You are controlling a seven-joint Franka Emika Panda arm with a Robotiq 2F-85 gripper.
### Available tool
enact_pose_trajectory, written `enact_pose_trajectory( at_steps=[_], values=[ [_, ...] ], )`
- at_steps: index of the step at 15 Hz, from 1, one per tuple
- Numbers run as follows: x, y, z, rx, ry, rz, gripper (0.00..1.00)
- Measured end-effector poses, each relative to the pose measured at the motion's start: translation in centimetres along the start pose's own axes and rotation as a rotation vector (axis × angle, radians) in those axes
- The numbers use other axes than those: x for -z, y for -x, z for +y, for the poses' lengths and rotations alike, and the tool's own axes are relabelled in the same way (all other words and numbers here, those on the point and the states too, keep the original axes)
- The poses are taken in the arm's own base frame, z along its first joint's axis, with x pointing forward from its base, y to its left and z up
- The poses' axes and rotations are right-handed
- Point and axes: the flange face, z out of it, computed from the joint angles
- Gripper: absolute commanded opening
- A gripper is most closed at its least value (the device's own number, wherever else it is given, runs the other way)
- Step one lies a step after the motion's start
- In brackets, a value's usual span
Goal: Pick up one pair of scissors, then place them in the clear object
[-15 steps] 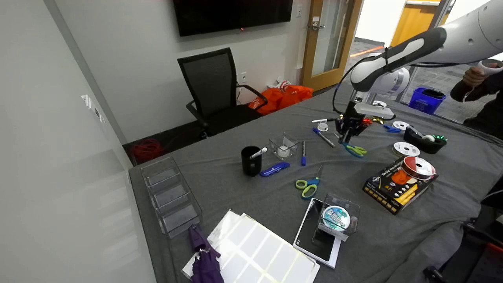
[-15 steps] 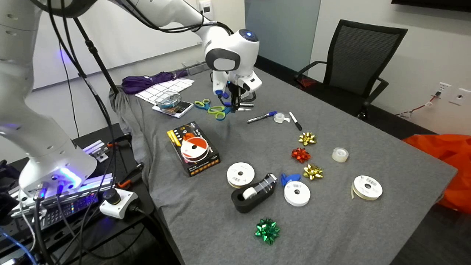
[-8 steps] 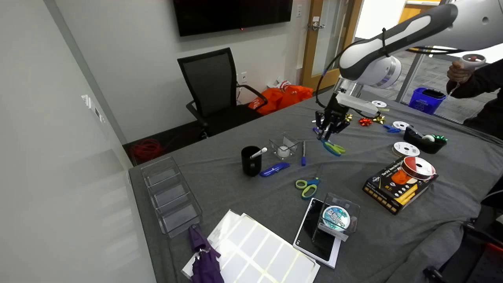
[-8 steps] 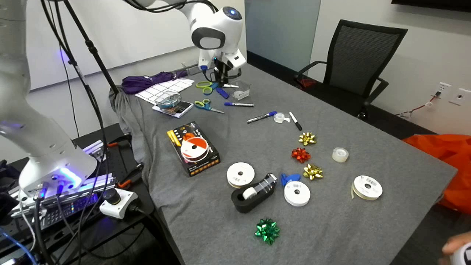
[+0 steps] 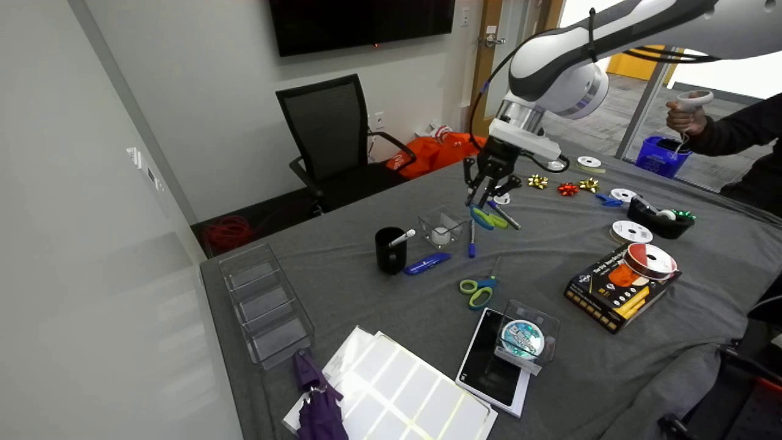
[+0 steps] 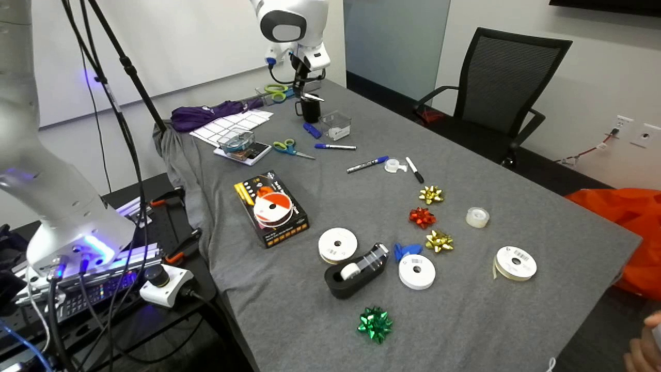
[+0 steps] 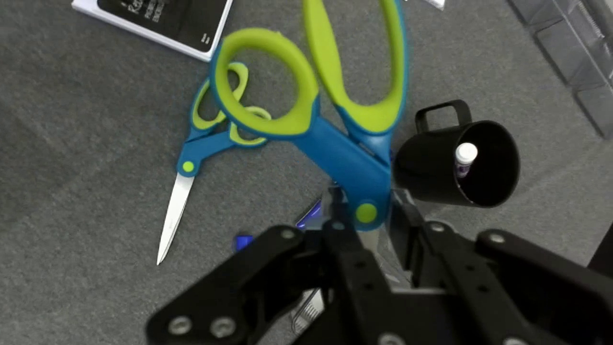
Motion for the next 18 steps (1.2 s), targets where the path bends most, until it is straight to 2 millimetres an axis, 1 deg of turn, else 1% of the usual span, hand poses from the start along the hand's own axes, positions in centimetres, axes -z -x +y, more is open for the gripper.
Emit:
enact_pose_trajectory(
  at_steps=[2,3,5,7,9,11,13,16,18],
  values=[
    [0.3,0.0,-1.0,-0.060,-0.008,-0.028,0.06],
    [0.3,-0.3,-1.4,-0.090,-0.013,-0.042,0.06],
    [0.1,-1.5,-1.9,-0.148,-0.020,-0.063,0.06],
    [-0.7,-3.4,-2.1,-0.202,-0.026,-0.075,0.06],
    [-2.1,-5.5,-1.8,-0.246,-0.031,-0.089,0.06],
    [-3.9,-7.7,-1.0,-0.277,-0.042,-0.114,0.06],
    [-5.5,-9.5,0.0,-0.304,-0.057,-0.157,0.06],
    [-7.0,-11.4,0.7,-0.333,-0.092,-0.208,0.06],
    [-7.6,-12.1,0.8,-0.344,-0.120,-0.229,0.06]
  ],
)
